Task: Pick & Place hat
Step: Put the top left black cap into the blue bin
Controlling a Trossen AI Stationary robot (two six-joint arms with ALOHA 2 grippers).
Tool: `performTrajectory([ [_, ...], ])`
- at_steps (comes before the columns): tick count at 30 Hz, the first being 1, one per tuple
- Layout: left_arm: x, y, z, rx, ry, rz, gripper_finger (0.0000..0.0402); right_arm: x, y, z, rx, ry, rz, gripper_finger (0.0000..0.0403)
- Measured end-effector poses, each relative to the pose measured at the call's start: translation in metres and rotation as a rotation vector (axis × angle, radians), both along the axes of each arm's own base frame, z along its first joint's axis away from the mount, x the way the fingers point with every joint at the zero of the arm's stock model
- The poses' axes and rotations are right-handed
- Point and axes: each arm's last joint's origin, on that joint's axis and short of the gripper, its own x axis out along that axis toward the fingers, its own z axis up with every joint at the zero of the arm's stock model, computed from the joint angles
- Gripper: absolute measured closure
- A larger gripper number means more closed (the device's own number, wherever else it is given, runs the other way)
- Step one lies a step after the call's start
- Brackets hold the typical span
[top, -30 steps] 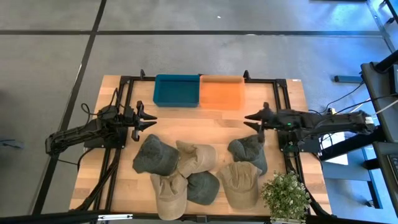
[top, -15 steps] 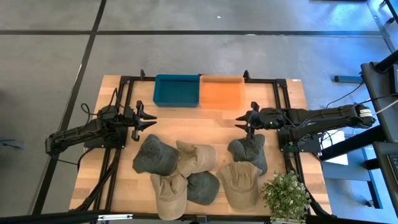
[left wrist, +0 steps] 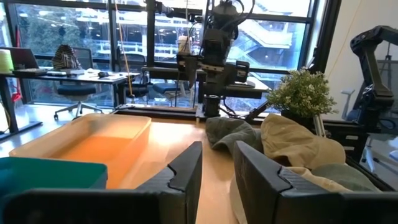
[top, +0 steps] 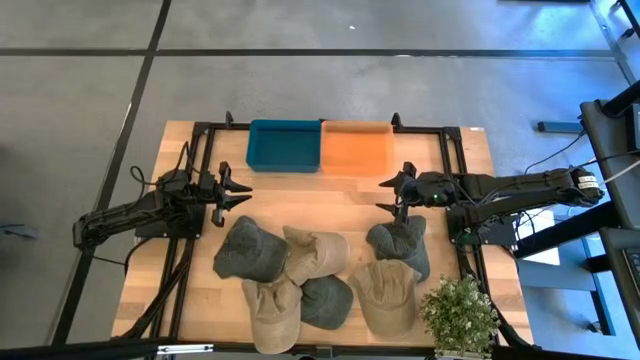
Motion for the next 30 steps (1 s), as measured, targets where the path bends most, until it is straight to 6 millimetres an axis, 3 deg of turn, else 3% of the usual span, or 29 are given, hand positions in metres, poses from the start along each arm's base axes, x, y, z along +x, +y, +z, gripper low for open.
performTrajectory([
  [20,-0.001,0.002,0.011,-0.164,-0.128,0.055,0.0313,0.000,-0.003,0.001,-0.104,0.014,-0.045,0.0110],
  [30,-0.003,0.001,0.031,-0.080,-0.314,0.010,0.0313,0.004,-0.003,0.008,-0.147,-0.066,-0.028,0.0111],
])
